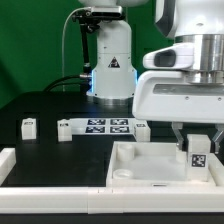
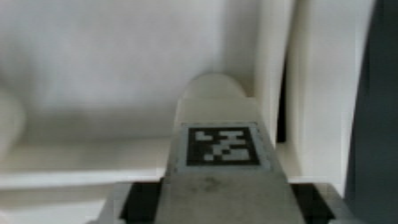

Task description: Assemble one leg

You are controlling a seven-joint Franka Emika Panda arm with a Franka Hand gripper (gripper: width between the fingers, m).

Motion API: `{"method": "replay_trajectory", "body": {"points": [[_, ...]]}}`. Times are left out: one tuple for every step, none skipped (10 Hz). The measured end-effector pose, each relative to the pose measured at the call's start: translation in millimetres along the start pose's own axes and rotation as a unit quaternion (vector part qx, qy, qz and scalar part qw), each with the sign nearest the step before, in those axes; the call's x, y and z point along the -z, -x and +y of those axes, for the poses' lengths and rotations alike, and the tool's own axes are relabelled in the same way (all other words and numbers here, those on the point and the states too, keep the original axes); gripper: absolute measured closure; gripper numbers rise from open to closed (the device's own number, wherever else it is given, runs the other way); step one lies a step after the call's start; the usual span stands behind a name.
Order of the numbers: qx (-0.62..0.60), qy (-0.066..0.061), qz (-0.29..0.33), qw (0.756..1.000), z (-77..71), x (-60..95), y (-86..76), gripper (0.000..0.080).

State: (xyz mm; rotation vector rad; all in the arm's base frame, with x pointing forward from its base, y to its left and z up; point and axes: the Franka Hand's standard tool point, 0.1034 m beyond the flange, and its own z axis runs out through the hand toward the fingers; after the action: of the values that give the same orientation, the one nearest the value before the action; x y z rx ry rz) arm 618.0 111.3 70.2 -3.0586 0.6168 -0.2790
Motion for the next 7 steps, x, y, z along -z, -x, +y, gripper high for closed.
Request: {"method": "replay_trajectory", "body": {"points": [[-0.077,0.006,0.0,0.997,4.9,0.1,-1.2,0.0508],[-0.142,0.02,-0.004,0.99,18.5,-0.8,-4.4,0.0505],[-0.194,0.026,-0.002,0.981,23.7,-0.9,-5.2,0.0505],[-0.247,0.035,0.003,0.968,30.5,-0.9,-6.3,0.0498],[-0.283,0.045,0.007,0.958,38.3,-0.7,-7.2,0.0491],[-0.291,0.049,0.011,0.956,41.5,-0.5,-8.2,0.0491],[-0.303,0.05,0.012,0.951,42.2,-0.6,-8.1,0.045]]}}
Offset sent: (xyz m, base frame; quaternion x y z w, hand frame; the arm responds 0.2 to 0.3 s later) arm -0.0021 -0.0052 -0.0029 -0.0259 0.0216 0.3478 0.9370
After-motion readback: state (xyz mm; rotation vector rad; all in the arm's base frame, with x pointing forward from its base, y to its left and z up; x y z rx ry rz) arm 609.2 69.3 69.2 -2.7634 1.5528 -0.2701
